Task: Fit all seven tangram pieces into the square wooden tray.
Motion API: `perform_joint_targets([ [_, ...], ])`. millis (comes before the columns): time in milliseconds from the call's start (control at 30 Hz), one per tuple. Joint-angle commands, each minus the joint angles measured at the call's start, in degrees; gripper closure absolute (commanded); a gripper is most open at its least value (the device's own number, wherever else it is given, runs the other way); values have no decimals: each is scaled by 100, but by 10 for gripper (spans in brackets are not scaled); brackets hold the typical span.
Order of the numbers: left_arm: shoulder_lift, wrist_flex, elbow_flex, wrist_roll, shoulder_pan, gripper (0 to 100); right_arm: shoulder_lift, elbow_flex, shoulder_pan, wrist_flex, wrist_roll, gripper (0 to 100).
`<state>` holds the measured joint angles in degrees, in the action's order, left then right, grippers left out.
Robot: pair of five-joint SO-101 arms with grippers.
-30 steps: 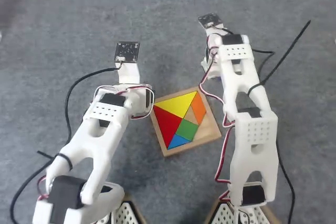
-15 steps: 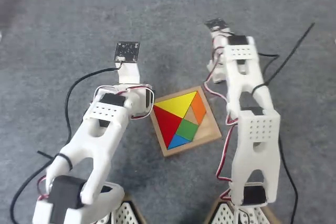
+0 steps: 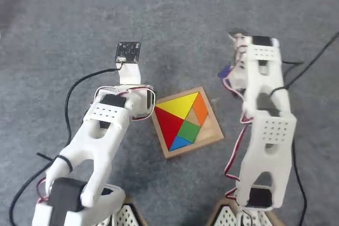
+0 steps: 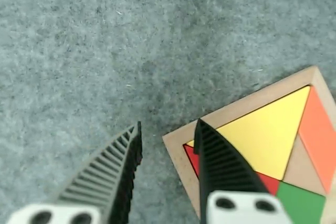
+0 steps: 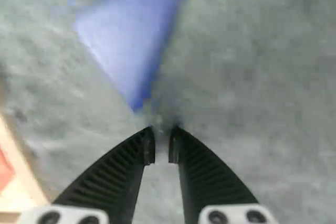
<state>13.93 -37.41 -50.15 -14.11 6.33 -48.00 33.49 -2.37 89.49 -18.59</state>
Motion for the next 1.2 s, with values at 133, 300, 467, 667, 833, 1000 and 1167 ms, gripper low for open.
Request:
perform_joint_targets([
  [133,237,123,48,97,35,837,1138,79,-488,119,-114,934],
  [300,229,123,22,97,35,837,1455,62,207,-1007,1020,812],
  [467,229,123,22,97,35,837,1200,79,884,-2149,2312,726],
  [667,229,123,22,97,35,837,462,70,1130,-3204,3376,731],
  [833,229,123,22,97,35,837,-57,70,998,-3099,3358,731],
  [1000,229,123,22,97,35,837,145,79,673,-1710,3437,732],
  [1167,229,123,22,97,35,837,233,79,286,-716,3385,732],
])
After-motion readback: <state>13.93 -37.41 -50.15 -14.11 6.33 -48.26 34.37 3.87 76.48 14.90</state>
